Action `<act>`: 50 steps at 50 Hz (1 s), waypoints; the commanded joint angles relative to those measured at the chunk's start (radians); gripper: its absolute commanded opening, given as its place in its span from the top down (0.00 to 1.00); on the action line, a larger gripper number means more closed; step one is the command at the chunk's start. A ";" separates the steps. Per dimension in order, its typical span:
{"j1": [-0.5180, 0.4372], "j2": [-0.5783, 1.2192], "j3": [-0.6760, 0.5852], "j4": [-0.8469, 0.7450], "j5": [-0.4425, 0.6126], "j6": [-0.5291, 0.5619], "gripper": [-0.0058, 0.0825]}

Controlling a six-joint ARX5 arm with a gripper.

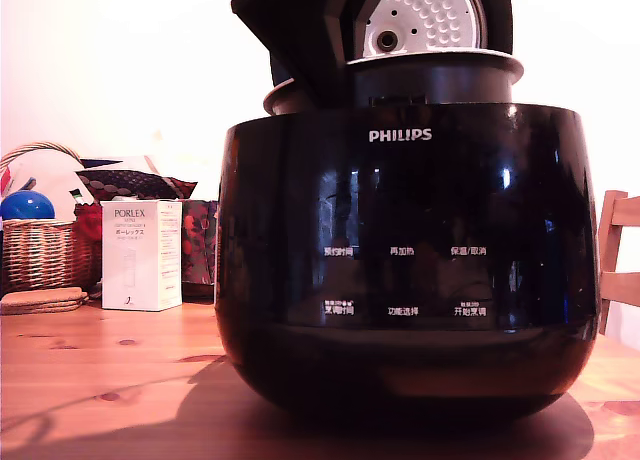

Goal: Place the pot you are holding inside the rice cooker

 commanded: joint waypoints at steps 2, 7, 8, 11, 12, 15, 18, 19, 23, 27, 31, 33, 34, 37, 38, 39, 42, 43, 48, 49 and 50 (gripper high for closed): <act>-0.024 0.000 0.020 0.059 0.007 0.026 0.94; -0.024 0.000 0.020 0.081 0.007 0.024 0.87; -0.023 0.000 0.020 0.085 0.007 0.024 0.87; -0.023 0.000 0.020 0.097 0.007 0.024 0.86; -0.023 0.000 0.020 0.101 0.007 0.024 0.86; -0.023 0.000 0.020 0.113 0.007 0.024 0.86; -0.023 0.000 0.020 0.120 0.007 0.024 0.86; -0.023 0.000 0.020 0.121 0.007 0.024 0.86; -0.023 0.000 0.020 0.121 0.007 0.024 0.86; -0.023 0.000 0.020 0.120 0.007 0.024 0.81; -0.021 0.000 0.020 0.116 0.007 0.023 0.79; -0.020 0.000 0.020 0.112 0.007 0.008 0.79; -0.019 0.000 0.020 0.110 0.007 0.008 0.79; -0.017 0.000 0.020 0.103 0.006 0.007 0.79; -0.016 0.000 0.020 0.101 0.006 0.007 0.79; -0.016 0.000 0.020 0.097 0.006 0.007 0.79; -0.016 0.000 0.020 0.086 0.006 0.007 0.79; -0.016 0.000 0.020 0.083 0.004 0.006 0.79; -0.016 -0.001 0.020 0.079 -0.012 0.002 0.78; -0.016 -0.001 0.020 0.079 -0.018 0.002 0.78; -0.016 -0.001 0.020 0.077 -0.024 -0.010 0.78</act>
